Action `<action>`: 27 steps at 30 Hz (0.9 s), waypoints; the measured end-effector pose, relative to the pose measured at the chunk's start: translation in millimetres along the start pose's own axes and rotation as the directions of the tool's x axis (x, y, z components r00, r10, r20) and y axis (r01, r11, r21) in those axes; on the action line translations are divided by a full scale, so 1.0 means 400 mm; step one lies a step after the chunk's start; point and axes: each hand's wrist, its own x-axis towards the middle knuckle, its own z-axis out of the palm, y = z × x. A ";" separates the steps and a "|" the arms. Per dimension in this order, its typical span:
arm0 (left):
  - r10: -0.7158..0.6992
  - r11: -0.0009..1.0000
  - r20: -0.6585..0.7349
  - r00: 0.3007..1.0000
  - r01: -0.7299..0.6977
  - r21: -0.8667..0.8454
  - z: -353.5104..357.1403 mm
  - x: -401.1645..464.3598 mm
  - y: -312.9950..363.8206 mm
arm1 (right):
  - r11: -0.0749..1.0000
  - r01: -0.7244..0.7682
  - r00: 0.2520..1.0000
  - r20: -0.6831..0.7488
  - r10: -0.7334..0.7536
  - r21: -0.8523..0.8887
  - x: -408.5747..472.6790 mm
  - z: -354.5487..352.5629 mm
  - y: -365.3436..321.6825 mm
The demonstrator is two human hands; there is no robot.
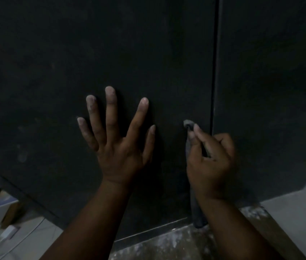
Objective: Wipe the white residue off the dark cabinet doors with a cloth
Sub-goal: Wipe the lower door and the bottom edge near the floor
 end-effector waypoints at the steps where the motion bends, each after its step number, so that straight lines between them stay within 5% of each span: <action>1: 0.001 1.000 0.005 1.000 -0.001 -0.001 0.002 0.000 0.006 | 1.000 -0.018 1.000 -0.005 0.018 -0.021 -0.011 -0.012 0.009; 7: 0.024 1.000 0.007 1.000 -0.024 -0.003 0.005 0.000 0.016 | 0.971 -0.206 0.978 -0.040 0.202 -0.125 -0.054 -0.078 0.051; 18: 0.132 0.989 0.068 0.989 -0.126 -0.083 0.035 0.044 0.123 | 0.980 0.116 0.985 -0.112 -0.135 -0.165 0.097 -0.028 0.028; 27: 0.136 0.990 0.020 0.991 -0.136 0.020 0.061 0.030 0.120 | 0.975 0.005 0.999 -0.037 -0.013 -0.221 -0.006 -0.083 0.072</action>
